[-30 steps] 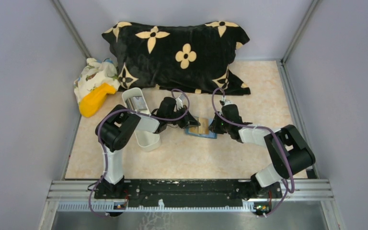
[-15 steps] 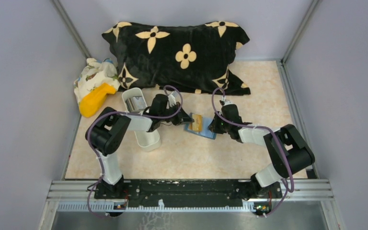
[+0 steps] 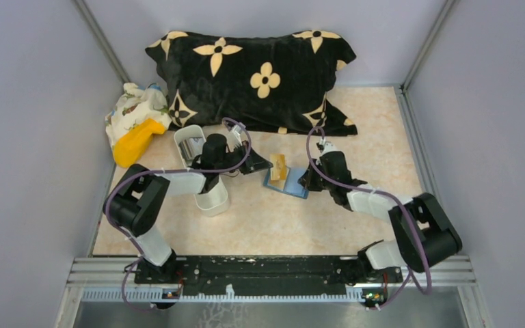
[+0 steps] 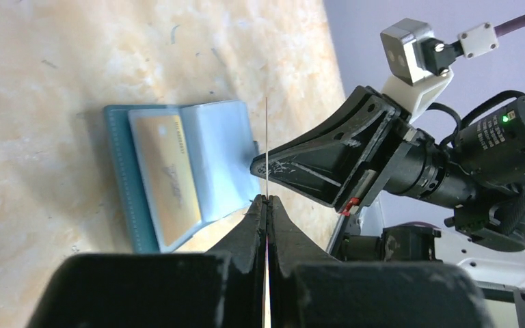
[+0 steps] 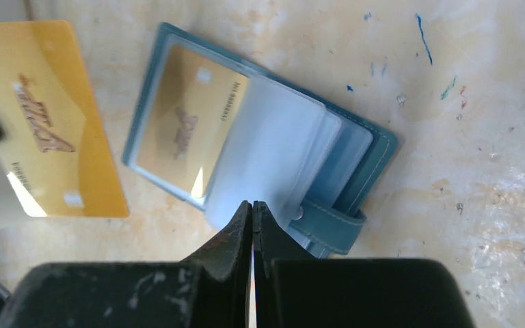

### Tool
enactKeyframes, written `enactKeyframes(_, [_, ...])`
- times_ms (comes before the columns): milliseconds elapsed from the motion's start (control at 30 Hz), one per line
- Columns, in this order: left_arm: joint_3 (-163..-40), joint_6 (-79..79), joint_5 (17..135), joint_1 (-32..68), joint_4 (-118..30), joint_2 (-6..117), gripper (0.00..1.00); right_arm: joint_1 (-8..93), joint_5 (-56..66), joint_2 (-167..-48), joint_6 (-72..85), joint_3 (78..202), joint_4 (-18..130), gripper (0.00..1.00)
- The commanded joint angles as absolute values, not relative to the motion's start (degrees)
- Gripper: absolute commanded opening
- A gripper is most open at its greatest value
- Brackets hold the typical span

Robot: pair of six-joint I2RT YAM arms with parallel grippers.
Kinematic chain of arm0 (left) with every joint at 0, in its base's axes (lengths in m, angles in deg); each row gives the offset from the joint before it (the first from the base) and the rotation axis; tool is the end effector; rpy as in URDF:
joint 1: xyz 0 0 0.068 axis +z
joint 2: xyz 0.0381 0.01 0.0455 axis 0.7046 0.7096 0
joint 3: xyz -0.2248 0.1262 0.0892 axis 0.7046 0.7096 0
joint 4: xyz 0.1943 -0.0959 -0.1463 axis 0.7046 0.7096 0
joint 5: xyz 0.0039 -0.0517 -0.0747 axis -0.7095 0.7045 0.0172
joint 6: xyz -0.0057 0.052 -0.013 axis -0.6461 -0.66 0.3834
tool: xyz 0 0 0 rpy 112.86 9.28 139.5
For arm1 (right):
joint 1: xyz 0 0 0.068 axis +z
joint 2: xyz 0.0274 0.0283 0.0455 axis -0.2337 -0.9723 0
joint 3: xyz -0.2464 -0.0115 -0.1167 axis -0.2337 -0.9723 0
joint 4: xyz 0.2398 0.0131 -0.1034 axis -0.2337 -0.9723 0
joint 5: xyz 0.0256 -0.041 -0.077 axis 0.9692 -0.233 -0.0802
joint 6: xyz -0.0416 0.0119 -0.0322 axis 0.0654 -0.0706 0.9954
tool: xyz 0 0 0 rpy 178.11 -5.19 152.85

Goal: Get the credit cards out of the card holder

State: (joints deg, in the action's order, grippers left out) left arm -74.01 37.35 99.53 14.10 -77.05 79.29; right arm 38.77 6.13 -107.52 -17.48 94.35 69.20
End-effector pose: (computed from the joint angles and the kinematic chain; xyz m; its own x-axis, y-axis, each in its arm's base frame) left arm 0.2921 -0.1955 0.1753 -0.8343 -0.2424 -0.4952 0.3608 0.4391 -0.8228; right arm 0.2381 0.1186 0.1534 -0.7586 0.2056 -0.6182 -0.1664 0.8564 0.4889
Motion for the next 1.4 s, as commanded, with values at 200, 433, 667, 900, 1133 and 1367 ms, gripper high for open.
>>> enactKeyframes(200, [-68.55, 39.67, 104.07, 14.45, -97.02, 76.16, 0.00, 38.24, 6.32, -86.07, -13.42, 89.46, 80.50, 0.00])
enactKeyframes(433, [-67.49, 49.98, 110.46, 14.72, -116.54, 81.08, 0.00, 37.38, 18.24, -84.55, -14.93, 88.57, 87.54, 0.09])
enactKeyframes(667, [-66.67, 52.12, 111.30, 14.74, -121.52, 81.54, 0.00, 34.98, 24.76, -83.70, -18.35, 86.83, 94.42, 0.41])
enactKeyframes(900, [-67.20, 54.65, 112.79, 14.72, -125.15, 83.41, 0.00, 34.96, 29.42, -85.97, -19.18, 87.12, 97.26, 0.37])
enactKeyframes(1133, [-67.07, 57.78, 112.93, 14.71, -129.18, 85.16, 0.00, 34.96, 30.04, -87.49, -19.57, 87.27, 98.41, 0.23])
enactKeyframes(1367, [-68.22, 48.02, 108.72, 16.43, -105.62, 77.91, 0.00, 32.88, 19.24, -83.26, -19.10, 86.22, 91.35, 0.36])
